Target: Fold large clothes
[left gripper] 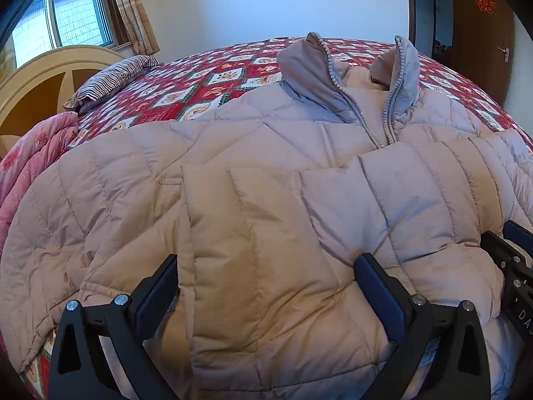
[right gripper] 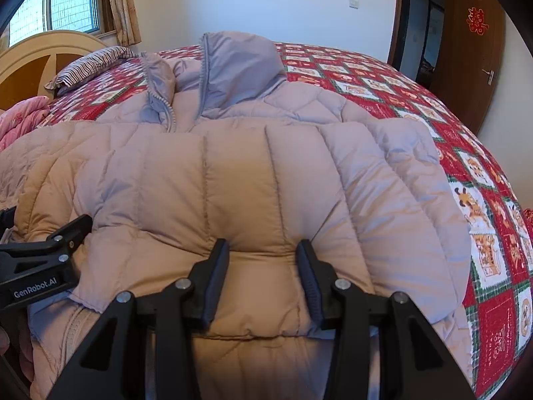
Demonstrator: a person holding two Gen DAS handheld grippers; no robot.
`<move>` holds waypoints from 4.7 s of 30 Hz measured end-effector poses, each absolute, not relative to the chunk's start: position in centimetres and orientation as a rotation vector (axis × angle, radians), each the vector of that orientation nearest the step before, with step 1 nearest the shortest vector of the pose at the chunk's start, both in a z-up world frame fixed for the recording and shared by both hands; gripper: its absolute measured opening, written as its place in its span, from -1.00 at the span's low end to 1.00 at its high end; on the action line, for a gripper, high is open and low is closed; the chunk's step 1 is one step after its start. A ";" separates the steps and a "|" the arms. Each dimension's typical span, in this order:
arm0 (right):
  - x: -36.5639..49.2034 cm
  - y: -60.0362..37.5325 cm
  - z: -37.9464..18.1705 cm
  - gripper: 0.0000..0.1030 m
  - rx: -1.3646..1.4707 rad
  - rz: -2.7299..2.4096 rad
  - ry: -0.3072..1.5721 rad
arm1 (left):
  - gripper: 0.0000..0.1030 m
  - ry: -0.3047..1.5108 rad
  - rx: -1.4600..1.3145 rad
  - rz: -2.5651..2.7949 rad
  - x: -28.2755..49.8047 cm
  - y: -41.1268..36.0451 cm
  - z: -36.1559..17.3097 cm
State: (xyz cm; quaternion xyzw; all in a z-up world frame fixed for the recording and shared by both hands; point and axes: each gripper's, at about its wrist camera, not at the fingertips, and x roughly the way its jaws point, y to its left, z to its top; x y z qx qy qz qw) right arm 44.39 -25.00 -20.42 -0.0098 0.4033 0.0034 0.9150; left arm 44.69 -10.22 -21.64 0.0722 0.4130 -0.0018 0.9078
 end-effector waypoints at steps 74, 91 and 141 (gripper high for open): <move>25.9 -33.4 -13.8 0.82 0.065 -0.152 0.580 | -0.84 0.377 0.153 0.072 29.1 3.2 0.8; 24.2 -38.4 -15.9 0.82 0.148 -0.181 0.608 | 0.02 0.467 0.397 -0.193 29.9 -21.4 -7.8; 43.3 -24.0 -18.2 -0.29 0.162 -0.015 0.841 | 0.90 0.826 0.091 0.137 52.0 -0.4 -20.4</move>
